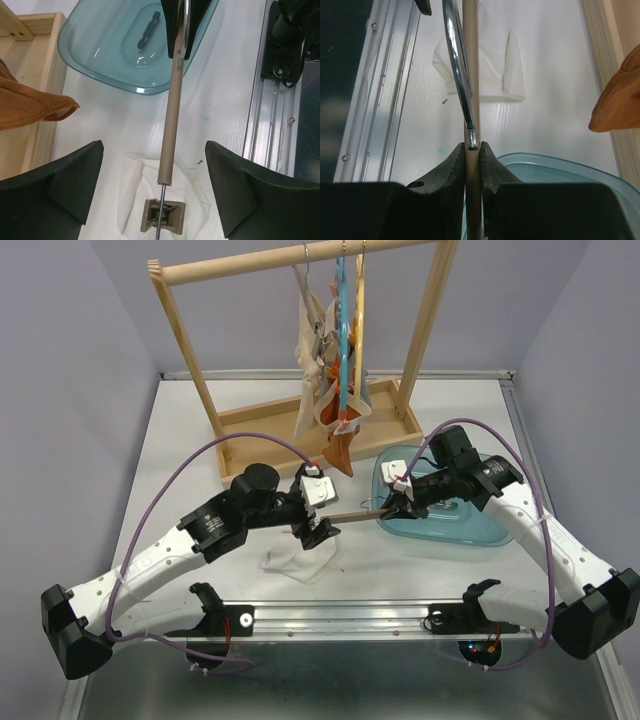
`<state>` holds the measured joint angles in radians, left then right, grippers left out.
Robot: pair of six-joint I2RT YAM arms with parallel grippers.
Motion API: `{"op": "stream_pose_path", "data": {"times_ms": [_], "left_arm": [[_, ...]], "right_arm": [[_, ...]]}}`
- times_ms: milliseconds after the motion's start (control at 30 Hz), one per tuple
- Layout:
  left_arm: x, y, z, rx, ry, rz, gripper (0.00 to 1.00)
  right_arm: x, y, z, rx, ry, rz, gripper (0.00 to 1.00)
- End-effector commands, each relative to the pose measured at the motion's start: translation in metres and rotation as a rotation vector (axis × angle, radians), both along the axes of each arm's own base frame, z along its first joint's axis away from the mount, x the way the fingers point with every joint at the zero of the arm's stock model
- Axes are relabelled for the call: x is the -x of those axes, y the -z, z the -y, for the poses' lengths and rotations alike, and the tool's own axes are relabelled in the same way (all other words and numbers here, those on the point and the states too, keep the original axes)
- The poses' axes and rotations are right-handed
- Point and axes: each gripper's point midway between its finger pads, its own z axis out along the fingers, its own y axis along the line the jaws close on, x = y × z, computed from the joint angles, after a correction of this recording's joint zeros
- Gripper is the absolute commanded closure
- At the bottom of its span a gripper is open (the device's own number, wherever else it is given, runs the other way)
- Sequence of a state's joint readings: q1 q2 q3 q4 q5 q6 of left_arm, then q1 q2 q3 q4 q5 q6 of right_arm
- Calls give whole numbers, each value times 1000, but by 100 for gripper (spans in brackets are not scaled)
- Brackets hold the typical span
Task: Remove the underwear clipped to the hanger
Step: Place the hanger at the clothesline.
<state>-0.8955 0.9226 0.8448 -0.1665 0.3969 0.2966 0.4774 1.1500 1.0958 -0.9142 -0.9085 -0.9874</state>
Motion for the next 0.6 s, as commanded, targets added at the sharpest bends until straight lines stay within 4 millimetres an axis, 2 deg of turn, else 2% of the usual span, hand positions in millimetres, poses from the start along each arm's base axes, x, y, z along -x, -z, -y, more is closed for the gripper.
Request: {"op": "stream_pose_path", "data": {"times_ms": [0,167,333,467,567], "left_arm": [[-2,-29,10,64,26,57,7],[-4,-23,21,37,43,39,12],[-9,-11,31,-36,43,24,22],[-12,-1,35,-90,32,17,33],[-11,7,34,-129,27,12,49]], "right_arm": [[2,1,-2,-28,-11,-17,100],[4,2,-2,-27,-13,-22,99],[3,1,-2,-30,-12,-18,100],[4,1,-2,-30,-12,-18,100],[4,1,-2,-32,-14,-16,99]]}}
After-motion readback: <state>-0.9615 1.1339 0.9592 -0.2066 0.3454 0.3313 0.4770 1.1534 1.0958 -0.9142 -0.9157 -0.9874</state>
